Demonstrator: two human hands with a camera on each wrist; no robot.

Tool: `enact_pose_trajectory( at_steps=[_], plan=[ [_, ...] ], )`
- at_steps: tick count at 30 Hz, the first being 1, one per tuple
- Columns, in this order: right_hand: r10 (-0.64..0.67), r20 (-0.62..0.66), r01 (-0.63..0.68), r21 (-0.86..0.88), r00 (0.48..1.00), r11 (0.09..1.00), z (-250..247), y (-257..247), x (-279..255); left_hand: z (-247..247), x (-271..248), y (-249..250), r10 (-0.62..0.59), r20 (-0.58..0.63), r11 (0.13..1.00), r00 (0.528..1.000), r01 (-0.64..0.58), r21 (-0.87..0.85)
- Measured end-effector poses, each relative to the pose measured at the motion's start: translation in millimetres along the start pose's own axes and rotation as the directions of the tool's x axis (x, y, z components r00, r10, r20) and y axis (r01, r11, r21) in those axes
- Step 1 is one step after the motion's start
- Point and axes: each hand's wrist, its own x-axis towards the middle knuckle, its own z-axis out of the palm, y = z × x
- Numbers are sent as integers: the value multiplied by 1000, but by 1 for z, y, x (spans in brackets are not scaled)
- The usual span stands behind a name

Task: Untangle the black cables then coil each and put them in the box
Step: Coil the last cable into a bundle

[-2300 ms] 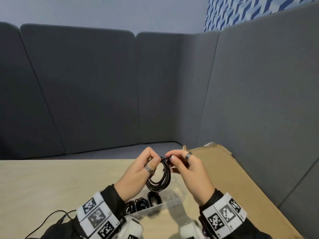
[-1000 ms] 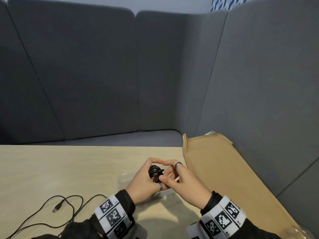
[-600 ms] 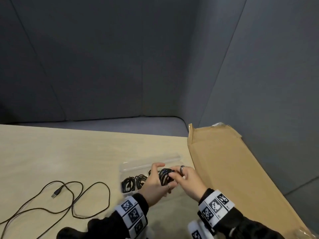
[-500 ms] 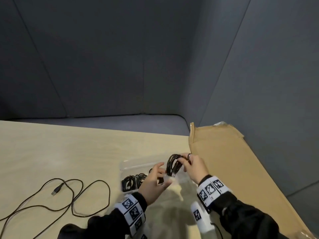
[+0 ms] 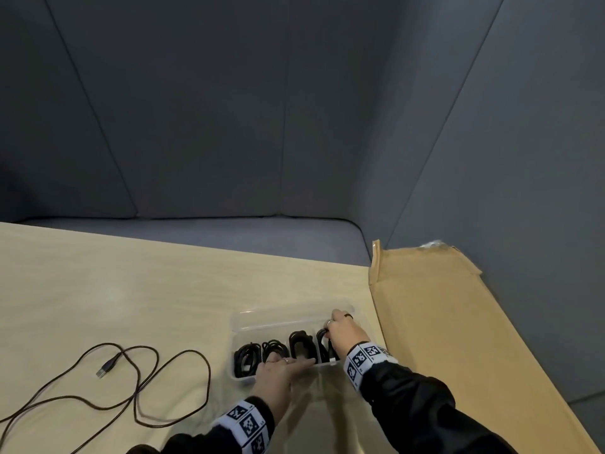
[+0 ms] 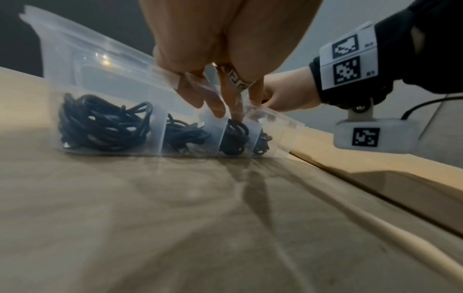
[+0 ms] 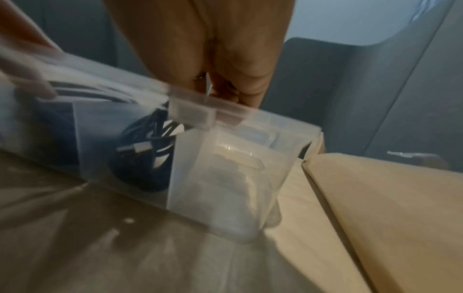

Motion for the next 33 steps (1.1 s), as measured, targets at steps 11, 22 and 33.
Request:
enact_pose_trajectory(
  at_steps=[11, 22, 33],
  plan=[
    [-64, -61, 57, -118, 996, 991, 12, 9, -7, 9, -2, -5, 189, 4, 980, 982, -188, 64],
    [-39, 111, 66, -246, 993, 967, 6, 2, -13, -8, -7, -1, 53, -11, 961, 999, -54, -271],
    [-111, -396, 207, 210, 912, 956, -15, -16, -84, -100, -95, -108, -385, 61, 852, 921, 329, 407]
  ],
)
